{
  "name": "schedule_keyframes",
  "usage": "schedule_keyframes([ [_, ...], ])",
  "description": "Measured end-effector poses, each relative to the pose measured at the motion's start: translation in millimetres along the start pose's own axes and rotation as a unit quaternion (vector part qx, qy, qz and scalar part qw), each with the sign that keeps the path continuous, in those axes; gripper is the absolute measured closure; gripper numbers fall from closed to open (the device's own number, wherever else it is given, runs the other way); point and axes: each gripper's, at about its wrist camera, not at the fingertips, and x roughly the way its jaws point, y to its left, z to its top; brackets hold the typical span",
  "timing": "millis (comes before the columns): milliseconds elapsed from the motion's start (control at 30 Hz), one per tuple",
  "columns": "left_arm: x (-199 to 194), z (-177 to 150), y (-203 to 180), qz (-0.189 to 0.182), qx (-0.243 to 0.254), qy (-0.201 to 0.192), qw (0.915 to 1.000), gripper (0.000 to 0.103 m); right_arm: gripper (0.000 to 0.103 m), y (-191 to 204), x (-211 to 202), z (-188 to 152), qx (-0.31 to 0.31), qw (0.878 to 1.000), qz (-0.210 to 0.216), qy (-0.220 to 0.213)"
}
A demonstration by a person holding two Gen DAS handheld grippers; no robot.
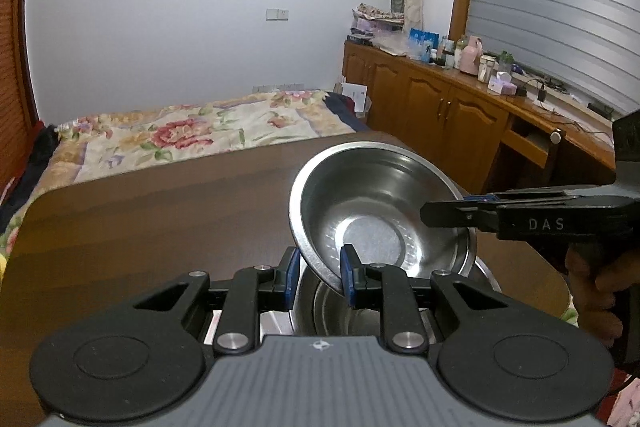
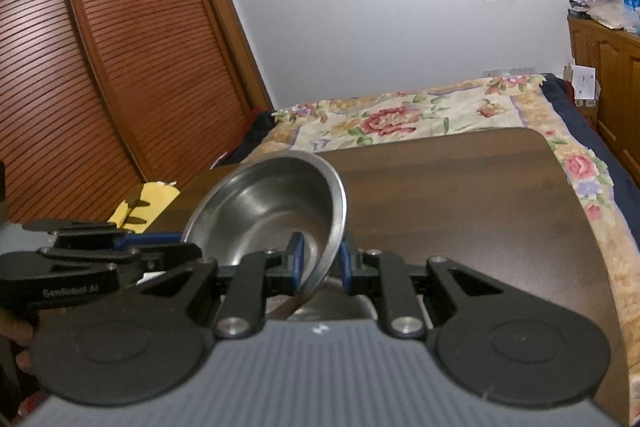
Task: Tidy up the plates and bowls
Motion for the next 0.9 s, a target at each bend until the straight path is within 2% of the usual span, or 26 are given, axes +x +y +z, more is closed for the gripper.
schedule_keyframes([
  [467,11.5,-24.2,-9.3,0.004,0.007,0.024,0.9997,0.08,0.083,-5.9,2.8,-32.8,0.003,1.0,-0.018,0.012],
  [767,23.8,-28.2,-13.7,0.014,0.036,0.036,0.9986,0.079,0.083,-3.8,1.0,-40.9,-0.01,0.999,-0.035,0.012],
  [900,28.6,-30.2,-9.7,0.012,0.032,0.043,0.9985,0.079,0.087,-0.3,-0.2,-41.6,-0.026,0.999,-0.048,0.004],
])
